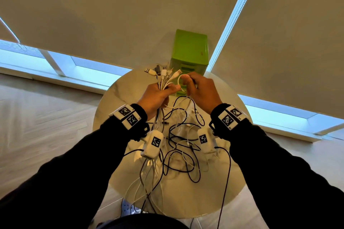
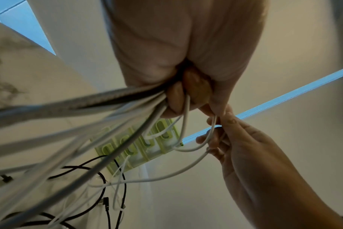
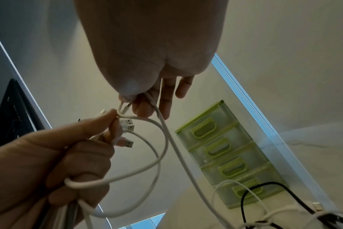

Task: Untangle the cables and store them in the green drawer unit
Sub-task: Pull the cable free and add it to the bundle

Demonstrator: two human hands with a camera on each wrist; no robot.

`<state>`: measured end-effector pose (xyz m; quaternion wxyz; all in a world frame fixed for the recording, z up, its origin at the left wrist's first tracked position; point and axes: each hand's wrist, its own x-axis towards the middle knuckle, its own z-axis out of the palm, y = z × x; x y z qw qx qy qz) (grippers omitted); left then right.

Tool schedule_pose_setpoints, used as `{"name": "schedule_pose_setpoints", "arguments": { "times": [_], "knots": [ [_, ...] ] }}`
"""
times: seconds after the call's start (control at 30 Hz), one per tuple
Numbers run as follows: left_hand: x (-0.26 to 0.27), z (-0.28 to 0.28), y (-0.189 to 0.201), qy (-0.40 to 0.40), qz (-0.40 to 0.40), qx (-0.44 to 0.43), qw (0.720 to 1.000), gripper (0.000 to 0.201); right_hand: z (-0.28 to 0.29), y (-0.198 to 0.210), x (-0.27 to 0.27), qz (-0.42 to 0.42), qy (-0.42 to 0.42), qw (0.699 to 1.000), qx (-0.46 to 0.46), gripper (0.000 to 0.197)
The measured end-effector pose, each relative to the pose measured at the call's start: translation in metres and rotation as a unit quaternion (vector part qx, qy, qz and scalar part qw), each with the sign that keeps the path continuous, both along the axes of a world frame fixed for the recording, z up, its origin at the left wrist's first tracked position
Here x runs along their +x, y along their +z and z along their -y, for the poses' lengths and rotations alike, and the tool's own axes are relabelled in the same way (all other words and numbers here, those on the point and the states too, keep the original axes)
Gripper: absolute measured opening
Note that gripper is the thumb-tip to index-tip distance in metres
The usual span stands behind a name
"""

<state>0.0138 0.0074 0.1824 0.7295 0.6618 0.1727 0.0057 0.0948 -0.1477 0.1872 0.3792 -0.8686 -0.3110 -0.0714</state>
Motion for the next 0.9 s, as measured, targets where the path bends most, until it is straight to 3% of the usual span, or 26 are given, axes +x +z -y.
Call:
{"name": "schedule_pose_setpoints", "arguments": {
  "times": [0.1, 0.2, 0.3, 0.43, 0.57, 0.7, 0.8, 0.9],
  "knots": [
    [0.002, 0.003, 0.002, -0.004, 0.016, 0.008, 1.0, 0.013, 0.001, 0.003, -0.001, -0.036, 0.022, 0.999, 0.011, 0.031],
    [0.005, 0.002, 0.003, 0.003, 0.04, 0.022, 0.999, 0.021, 0.001, 0.005, -0.001, -0.051, 0.051, 0.997, -0.005, 0.03],
    [0.011, -0.003, 0.011, 0.038, 0.051, 0.021, 0.998, 0.019, 0.007, 0.002, -0.001, -0.122, 0.081, 0.989, -0.008, 0.029],
    [0.022, -0.024, 0.035, 0.12, 0.059, -0.065, 0.989, 0.018, 0.026, -0.031, 0.0, -0.14, 0.076, 0.98, -0.118, 0.03],
    [0.027, -0.05, 0.053, 0.166, 0.076, -0.117, 0.976, 0.021, 0.047, -0.065, 0.001, -0.186, 0.114, 0.965, -0.143, 0.037],
    [0.024, -0.064, 0.061, 0.17, 0.084, -0.125, 0.974, 0.019, 0.059, -0.09, 0.01, -0.208, 0.103, 0.953, -0.195, 0.029],
    [0.021, -0.064, 0.058, 0.17, 0.079, -0.097, 0.977, 0.017, 0.052, -0.082, 0.019, -0.185, 0.071, 0.964, -0.178, 0.026],
    [0.018, -0.06, 0.051, 0.166, 0.069, -0.059, 0.982, 0.019, 0.042, -0.065, 0.028, -0.164, 0.033, 0.983, -0.077, 0.024]
  ]
}}
